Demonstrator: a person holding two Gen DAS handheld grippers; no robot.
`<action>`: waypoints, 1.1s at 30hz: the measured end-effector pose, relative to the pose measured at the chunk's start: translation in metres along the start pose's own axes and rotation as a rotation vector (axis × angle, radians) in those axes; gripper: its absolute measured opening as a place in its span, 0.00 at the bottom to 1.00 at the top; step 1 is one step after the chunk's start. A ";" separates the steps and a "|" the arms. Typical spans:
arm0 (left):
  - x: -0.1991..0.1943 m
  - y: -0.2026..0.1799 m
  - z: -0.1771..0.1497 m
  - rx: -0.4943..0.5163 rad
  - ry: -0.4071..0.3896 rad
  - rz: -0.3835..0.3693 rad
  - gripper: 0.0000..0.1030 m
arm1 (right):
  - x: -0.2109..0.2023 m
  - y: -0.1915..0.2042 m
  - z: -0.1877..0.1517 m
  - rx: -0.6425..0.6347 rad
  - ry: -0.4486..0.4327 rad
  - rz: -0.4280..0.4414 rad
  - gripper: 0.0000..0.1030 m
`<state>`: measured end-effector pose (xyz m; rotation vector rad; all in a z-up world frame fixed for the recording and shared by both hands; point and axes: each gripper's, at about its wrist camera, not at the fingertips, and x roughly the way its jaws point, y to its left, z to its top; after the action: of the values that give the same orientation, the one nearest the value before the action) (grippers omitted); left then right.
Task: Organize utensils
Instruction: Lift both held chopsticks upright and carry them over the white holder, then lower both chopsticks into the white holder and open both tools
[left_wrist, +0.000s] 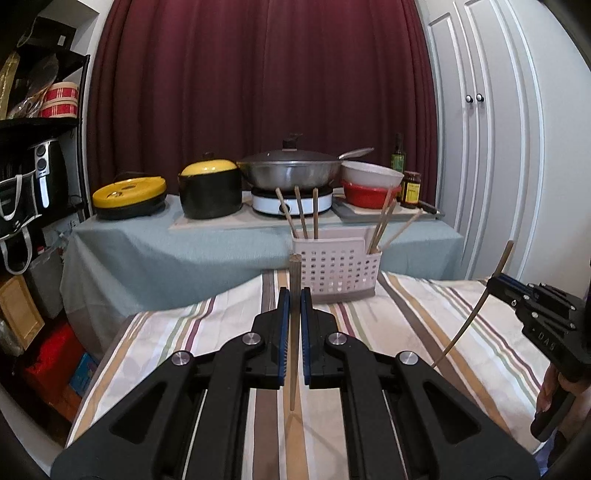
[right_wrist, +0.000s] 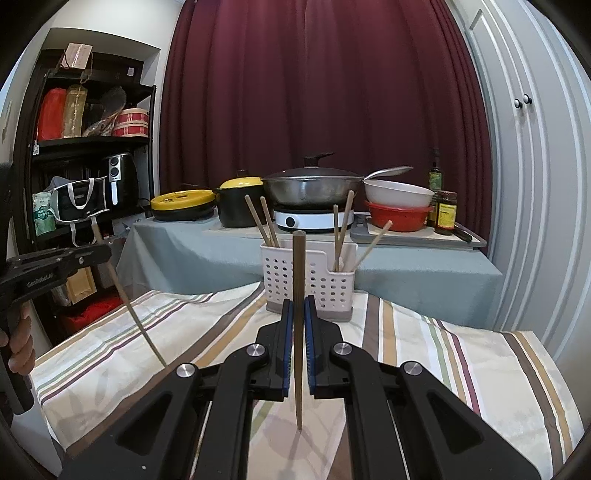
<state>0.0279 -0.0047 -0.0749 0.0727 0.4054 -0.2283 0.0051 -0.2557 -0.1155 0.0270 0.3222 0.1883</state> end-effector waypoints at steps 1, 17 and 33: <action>0.004 0.001 0.006 -0.001 -0.006 -0.004 0.06 | 0.002 -0.001 0.004 -0.004 -0.009 0.000 0.07; 0.059 0.009 0.119 -0.009 -0.181 -0.041 0.06 | 0.052 -0.013 0.102 -0.041 -0.193 0.018 0.07; 0.128 0.001 0.203 -0.031 -0.251 -0.068 0.06 | 0.112 -0.027 0.161 -0.047 -0.295 0.022 0.07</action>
<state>0.2202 -0.0536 0.0604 -0.0009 0.1616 -0.2938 0.1654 -0.2605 0.0005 0.0118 0.0236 0.2105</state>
